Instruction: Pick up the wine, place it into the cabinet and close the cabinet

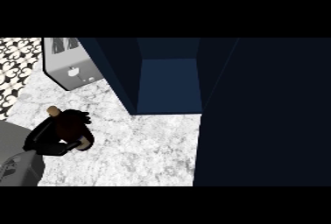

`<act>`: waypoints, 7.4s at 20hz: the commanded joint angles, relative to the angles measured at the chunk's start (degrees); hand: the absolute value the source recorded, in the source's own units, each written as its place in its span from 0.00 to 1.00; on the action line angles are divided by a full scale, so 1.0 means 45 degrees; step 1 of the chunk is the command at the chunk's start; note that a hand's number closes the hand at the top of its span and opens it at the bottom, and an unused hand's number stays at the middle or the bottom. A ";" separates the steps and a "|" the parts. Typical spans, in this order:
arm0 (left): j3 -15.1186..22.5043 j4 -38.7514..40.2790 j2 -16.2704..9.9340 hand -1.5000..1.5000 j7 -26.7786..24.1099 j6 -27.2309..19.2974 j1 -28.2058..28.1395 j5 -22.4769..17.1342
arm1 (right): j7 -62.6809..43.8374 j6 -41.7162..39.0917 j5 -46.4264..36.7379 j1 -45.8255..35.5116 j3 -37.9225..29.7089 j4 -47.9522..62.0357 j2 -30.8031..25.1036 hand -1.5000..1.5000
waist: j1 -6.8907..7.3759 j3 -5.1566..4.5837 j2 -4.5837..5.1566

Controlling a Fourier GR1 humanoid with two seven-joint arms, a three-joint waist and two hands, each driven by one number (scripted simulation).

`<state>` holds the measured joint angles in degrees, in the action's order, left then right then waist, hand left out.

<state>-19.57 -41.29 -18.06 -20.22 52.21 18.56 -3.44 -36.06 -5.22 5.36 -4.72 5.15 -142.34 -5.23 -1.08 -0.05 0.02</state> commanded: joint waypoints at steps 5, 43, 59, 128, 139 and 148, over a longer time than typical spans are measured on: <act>0.1202 -0.0843 0.0003 1.00 -0.1852 0.2253 -0.0577 0.0068 | -0.0510 0.0067 0.0782 0.0806 0.0105 -0.1491 0.0169 0.00 | 0.0038 -0.0005 -0.0037; 0.5861 -1.3640 0.4010 1.00 0.2245 -1.0828 -0.4874 -0.0627 | -0.0205 -0.0515 0.1157 0.0873 -0.0232 -0.1089 0.0459 0.00 | 0.0167 0.0018 -0.0029; 0.9860 -1.3597 0.4012 1.00 0.5678 -1.7085 0.0188 -0.1057 | -0.0849 -0.0438 0.1323 0.0606 -0.0449 -0.1531 0.0541 0.00 | 0.0052 0.0014 -0.0025; 0.7431 0.0072 0.4011 1.00 -0.1132 -1.8182 0.6693 -0.4807 | -0.0277 -0.0835 0.1467 0.0710 -0.0741 -0.0875 0.0864 0.00 | -0.0084 0.0011 0.0037; 0.6845 0.2079 0.4011 1.00 -0.2540 -1.8562 0.8242 -0.4511 | -0.0782 -0.0824 0.1482 0.0425 -0.0635 -0.1059 0.0638 0.00 | -0.0120 0.0008 0.0031; 0.5858 0.4502 0.4011 1.00 -0.3973 -1.8396 0.9566 -0.4982 | -0.0553 -0.0896 0.1558 0.0324 -0.0658 -0.0814 0.0698 0.00 | -0.0357 0.0006 0.0112</act>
<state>6.85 -23.28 -0.13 -36.70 -30.26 59.56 -23.89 -36.58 -9.68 8.58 -4.40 1.75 -141.11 -2.54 -2.36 0.00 0.49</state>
